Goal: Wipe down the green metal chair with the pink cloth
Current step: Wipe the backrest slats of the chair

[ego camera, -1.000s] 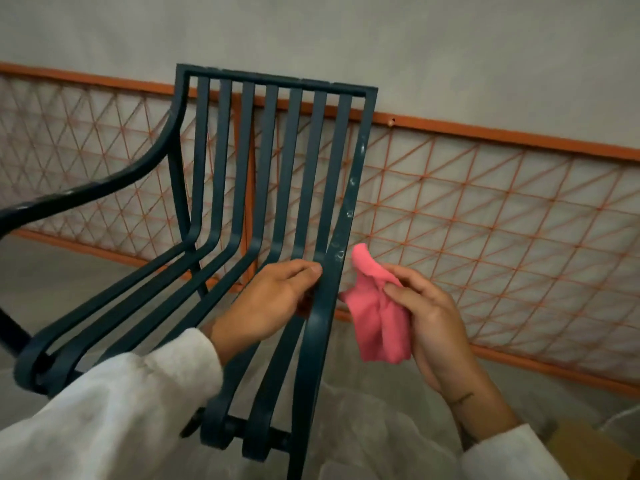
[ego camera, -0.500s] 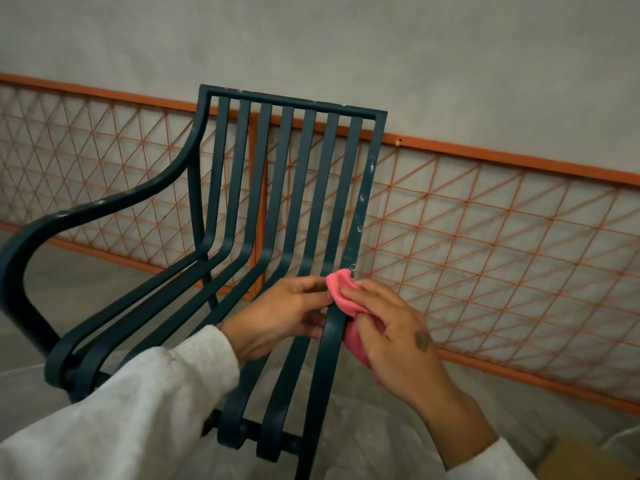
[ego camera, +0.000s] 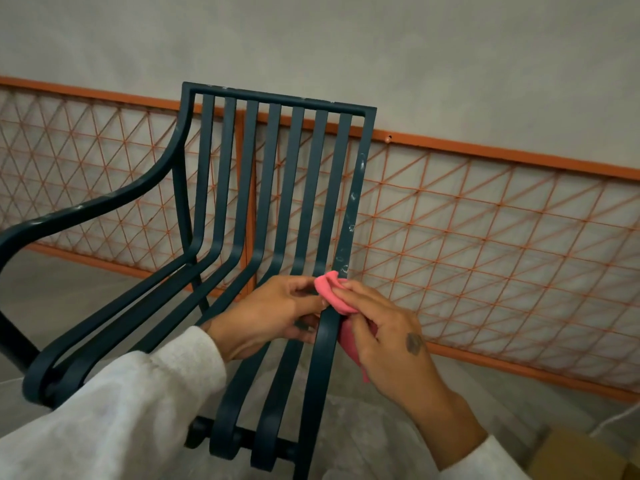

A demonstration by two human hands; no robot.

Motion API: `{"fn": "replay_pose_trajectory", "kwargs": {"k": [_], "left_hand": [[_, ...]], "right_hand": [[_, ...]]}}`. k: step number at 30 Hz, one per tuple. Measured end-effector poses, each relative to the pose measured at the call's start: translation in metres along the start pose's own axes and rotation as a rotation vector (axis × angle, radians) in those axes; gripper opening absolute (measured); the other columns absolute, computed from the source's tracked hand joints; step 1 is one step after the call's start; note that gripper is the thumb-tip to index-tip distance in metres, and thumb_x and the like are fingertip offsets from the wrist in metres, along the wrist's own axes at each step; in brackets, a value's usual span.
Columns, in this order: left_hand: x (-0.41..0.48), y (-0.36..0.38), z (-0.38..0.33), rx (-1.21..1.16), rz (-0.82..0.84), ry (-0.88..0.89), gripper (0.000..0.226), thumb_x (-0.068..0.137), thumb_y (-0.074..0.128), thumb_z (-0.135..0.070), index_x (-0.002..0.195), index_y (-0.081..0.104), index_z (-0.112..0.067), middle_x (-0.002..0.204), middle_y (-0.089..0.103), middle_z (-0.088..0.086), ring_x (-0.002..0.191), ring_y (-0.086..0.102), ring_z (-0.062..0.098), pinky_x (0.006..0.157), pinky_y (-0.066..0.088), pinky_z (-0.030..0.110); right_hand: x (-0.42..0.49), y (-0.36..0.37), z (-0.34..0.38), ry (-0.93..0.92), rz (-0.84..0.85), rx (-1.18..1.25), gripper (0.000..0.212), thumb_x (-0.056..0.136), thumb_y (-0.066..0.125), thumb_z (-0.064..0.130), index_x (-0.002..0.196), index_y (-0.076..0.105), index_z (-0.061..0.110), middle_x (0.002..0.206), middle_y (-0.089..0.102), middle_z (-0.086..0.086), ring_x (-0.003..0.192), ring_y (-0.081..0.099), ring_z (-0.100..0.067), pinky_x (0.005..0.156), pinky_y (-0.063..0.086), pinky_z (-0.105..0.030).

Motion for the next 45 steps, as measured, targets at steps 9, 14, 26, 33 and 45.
{"fn": "replay_pose_trajectory", "kwargs": {"k": [9, 14, 26, 33, 45], "left_hand": [[0.001, 0.002, 0.0, -0.005, 0.015, 0.011, 0.026, 0.094, 0.061, -0.016, 0.12, 0.067, -0.018, 0.074, 0.068, -0.007, 0.061, 0.061, 0.003, 0.065, 0.055, 0.025], [0.002, 0.005, -0.002, -0.008, -0.016, -0.017, 0.021, 0.098, 0.056, -0.014, 0.116, 0.065, -0.022, 0.074, 0.074, -0.009, 0.069, 0.071, 0.007, 0.07, 0.058, 0.03], [0.018, 0.005, 0.002, -0.07, -0.112, -0.112, 0.011, 0.094, 0.063, -0.018, 0.102, 0.062, -0.026, 0.101, 0.076, 0.008, 0.093, 0.073, 0.025, 0.077, 0.061, 0.044], [0.02, 0.004, 0.006, -0.053, -0.092, -0.084, 0.035, 0.092, 0.066, -0.024, 0.126, 0.059, -0.021, 0.106, 0.076, 0.008, 0.097, 0.073, 0.026, 0.089, 0.057, 0.052], [0.019, 0.006, 0.005, -0.024, -0.073, -0.036, 0.026, 0.095, 0.062, -0.023, 0.121, 0.063, -0.024, 0.105, 0.076, 0.007, 0.094, 0.074, 0.023, 0.083, 0.06, 0.045]], "right_hand": [[-0.005, -0.001, -0.005, 0.091, 0.023, 0.131, 0.052, 0.096, 0.048, -0.006, 0.131, 0.06, 0.032, 0.14, 0.051, 0.024, 0.13, 0.036, 0.019, 0.108, 0.022, -0.002], [-0.007, -0.012, -0.025, 0.381, 0.026, 0.513, 0.045, 0.095, 0.052, -0.002, 0.107, 0.074, 0.035, 0.116, 0.072, 0.015, 0.116, 0.063, -0.006, 0.101, 0.046, -0.025], [0.048, -0.019, -0.053, 0.422, 0.065, 0.202, 0.036, 0.101, 0.049, 0.028, 0.131, 0.057, 0.045, 0.126, 0.058, 0.02, 0.114, 0.054, -0.007, 0.092, 0.046, -0.03], [0.036, -0.004, -0.041, 0.231, 0.045, 0.029, 0.034, 0.097, 0.054, 0.014, 0.125, 0.066, 0.03, 0.121, 0.057, 0.014, 0.107, 0.051, 0.005, 0.087, 0.037, -0.006], [0.049, 0.003, -0.03, 0.112, 0.175, -0.041, 0.043, 0.097, 0.048, 0.003, 0.124, 0.068, 0.031, 0.135, 0.059, 0.018, 0.125, 0.047, 0.008, 0.109, 0.029, -0.006]]}}
Point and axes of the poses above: each hand's wrist, its own x-axis towards the middle knuckle, its own y-axis out of the palm, z = x × y, the point moved 6 cm from there along x, towards the middle knuckle
